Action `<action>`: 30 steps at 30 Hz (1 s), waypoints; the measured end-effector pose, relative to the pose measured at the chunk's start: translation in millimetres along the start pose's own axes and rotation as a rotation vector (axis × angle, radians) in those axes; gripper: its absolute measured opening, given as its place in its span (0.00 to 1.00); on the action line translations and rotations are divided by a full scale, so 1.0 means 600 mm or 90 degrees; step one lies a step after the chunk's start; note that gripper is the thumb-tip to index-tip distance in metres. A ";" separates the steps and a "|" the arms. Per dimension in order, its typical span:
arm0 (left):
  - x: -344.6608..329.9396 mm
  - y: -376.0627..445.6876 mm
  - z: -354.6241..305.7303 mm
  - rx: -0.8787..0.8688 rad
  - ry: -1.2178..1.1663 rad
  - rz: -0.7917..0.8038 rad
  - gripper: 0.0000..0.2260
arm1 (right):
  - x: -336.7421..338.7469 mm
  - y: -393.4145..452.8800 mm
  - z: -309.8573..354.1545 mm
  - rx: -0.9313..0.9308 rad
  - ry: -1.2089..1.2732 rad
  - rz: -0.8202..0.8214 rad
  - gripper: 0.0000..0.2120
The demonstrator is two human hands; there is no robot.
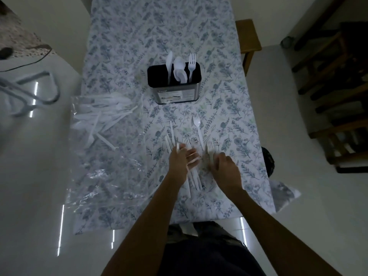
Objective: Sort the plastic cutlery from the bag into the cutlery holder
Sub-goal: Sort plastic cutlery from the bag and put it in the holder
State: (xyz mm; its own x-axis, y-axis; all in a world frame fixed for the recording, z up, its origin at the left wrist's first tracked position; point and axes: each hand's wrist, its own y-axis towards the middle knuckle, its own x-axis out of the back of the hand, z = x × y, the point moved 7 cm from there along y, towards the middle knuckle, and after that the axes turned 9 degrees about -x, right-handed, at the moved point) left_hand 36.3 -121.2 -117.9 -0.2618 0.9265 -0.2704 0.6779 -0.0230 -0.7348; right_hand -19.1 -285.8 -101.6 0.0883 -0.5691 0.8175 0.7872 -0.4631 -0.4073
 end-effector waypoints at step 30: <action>0.040 0.031 -0.063 -0.059 -0.133 0.064 0.22 | -0.014 -0.033 0.148 0.131 0.244 0.263 0.08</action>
State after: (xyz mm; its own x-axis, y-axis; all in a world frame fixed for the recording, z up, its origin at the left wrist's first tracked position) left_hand 68.3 -85.3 -114.6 -0.3197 0.8230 -0.4696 0.7655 -0.0678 -0.6399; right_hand 18.5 -211.7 -64.1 0.2161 -0.8959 0.3880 0.8397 -0.0323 -0.5421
